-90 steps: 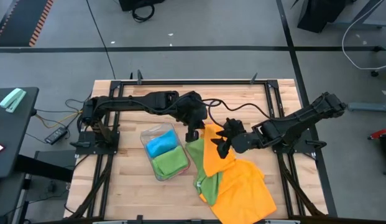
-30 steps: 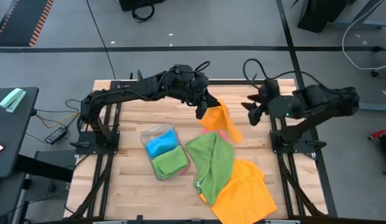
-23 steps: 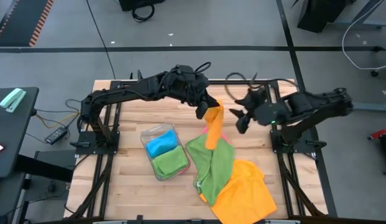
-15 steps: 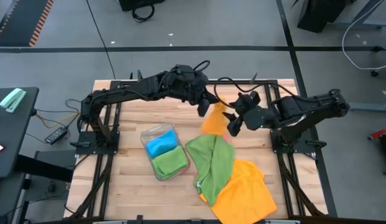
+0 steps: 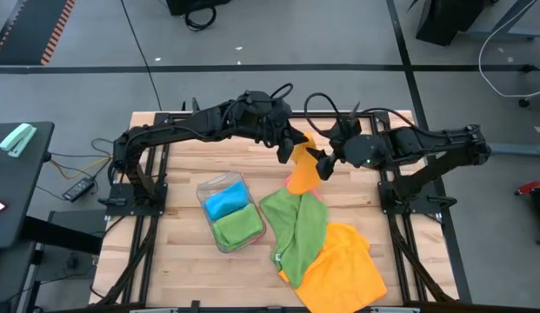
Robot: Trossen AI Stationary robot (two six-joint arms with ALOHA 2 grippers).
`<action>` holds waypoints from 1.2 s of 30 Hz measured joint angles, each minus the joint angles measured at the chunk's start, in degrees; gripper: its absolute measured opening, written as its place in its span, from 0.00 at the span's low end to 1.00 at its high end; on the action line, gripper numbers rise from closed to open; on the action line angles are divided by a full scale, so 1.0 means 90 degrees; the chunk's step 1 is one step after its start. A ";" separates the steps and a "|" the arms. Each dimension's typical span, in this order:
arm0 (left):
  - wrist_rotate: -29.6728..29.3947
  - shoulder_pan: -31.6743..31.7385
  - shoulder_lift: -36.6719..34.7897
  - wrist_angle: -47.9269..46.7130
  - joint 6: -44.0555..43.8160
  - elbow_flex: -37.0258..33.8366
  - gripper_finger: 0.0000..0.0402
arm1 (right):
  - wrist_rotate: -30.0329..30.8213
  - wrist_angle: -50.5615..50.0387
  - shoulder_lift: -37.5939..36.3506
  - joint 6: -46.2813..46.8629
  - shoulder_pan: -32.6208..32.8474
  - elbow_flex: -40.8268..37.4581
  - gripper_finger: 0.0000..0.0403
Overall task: Fold microfiber towels
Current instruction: Fold the left yellow towel
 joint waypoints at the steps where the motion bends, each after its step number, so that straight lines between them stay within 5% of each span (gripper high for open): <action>1: 0.0000 0.0000 0.0000 0.0000 0.0034 0.0000 0.02 | -0.0092 0.0110 0.0027 -0.0114 -0.0050 0.0000 0.77; 17: 0.0000 -0.0034 0.0010 -0.0188 0.0048 -0.0005 0.05 | -0.0130 -0.0691 0.0165 0.0047 -0.0456 0.0002 0.77; 30: 0.0004 -0.0033 0.0010 -0.0271 0.0049 -0.0005 0.04 | 0.0882 -0.1138 -0.0061 0.1015 -0.0667 0.0002 0.77; 36: 0.0012 -0.0063 0.0010 -0.0154 0.0051 -0.0005 0.02 | 0.0274 -0.1093 0.0383 0.0350 -0.0666 -0.0014 0.77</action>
